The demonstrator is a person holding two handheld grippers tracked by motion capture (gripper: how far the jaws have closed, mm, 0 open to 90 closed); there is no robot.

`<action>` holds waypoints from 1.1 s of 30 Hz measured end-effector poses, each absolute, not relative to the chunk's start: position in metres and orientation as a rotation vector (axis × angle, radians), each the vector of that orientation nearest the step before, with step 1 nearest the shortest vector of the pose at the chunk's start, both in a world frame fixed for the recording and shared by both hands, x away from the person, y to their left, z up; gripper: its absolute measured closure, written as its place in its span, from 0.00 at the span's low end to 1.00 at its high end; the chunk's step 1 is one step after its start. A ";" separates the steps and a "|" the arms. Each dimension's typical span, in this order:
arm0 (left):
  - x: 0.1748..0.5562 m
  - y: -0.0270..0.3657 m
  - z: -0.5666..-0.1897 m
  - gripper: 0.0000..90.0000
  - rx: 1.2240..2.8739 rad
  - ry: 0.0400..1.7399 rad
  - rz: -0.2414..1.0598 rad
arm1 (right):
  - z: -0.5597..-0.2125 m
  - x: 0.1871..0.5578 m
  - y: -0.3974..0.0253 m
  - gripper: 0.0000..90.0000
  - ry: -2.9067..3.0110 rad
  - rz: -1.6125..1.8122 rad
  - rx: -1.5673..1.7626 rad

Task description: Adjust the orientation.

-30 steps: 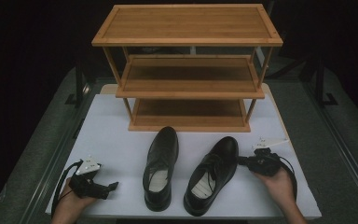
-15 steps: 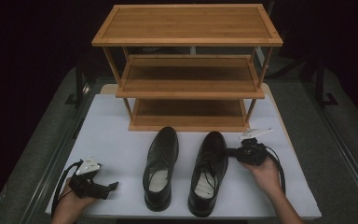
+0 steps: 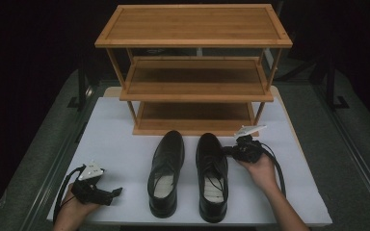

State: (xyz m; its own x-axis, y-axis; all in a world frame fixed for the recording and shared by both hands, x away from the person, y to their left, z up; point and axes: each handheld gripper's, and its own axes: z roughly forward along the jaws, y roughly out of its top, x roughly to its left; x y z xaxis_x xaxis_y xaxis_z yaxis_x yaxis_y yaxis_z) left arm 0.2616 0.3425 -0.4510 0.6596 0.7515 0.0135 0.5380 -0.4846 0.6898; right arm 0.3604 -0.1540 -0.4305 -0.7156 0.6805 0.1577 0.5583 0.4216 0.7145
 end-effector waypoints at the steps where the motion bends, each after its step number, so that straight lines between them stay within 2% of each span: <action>1: 0.262 0.342 -0.451 0.00 2.209 0.993 0.414 | -0.430 0.362 -0.152 1.00 2.515 1.174 1.103; 12: 0.262 0.343 -0.451 0.00 2.208 0.993 0.414 | -0.432 0.374 -0.128 1.00 2.529 1.193 1.057; 18: 0.262 0.342 -0.451 0.00 2.209 0.994 0.414 | -0.434 0.374 -0.131 0.99 2.529 1.223 1.074; 23: 0.262 0.343 -0.451 0.00 2.212 0.993 0.414 | -0.429 0.371 -0.137 0.91 2.510 1.229 1.089; 28: 0.261 0.342 -0.451 0.00 2.213 0.993 0.416 | -0.418 0.365 -0.146 0.74 2.482 1.250 1.113; 31: 0.261 0.342 -0.451 0.00 2.212 0.993 0.416 | -0.412 0.360 -0.153 0.60 2.456 1.257 1.133; 33: 0.262 0.343 -0.451 0.00 2.212 0.992 0.415 | -0.409 0.355 -0.156 0.55 2.448 1.259 1.135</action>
State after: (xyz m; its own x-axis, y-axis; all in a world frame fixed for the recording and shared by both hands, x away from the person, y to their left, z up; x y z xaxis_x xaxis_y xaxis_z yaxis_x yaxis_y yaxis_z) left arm 0.2616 0.3425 -0.4508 0.6601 0.7510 0.0153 0.5380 -0.4869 0.6881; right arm 0.3553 -0.1565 -0.4089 -0.6977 0.6918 0.1860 0.5536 0.3558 0.7529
